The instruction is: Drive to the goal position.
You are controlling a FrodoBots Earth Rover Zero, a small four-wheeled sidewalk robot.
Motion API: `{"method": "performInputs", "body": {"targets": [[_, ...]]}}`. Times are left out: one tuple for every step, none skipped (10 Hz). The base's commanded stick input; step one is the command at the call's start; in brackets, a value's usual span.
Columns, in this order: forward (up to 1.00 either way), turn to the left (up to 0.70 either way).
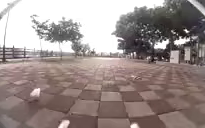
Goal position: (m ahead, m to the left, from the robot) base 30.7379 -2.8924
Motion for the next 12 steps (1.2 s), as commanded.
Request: {"method": "performInputs", "body": {"targets": [[1.0, 0.02], [1.0, 0.03], [1.0, 0.1], [1.0, 0.21], [1.0, 0.35], [1.0, 0.22], [1.0, 0.01], [1.0, 0.0], [1.0, 0.0], [1.0, 0.0], [1.0, 0.0], [1.0, -0.04]]}}
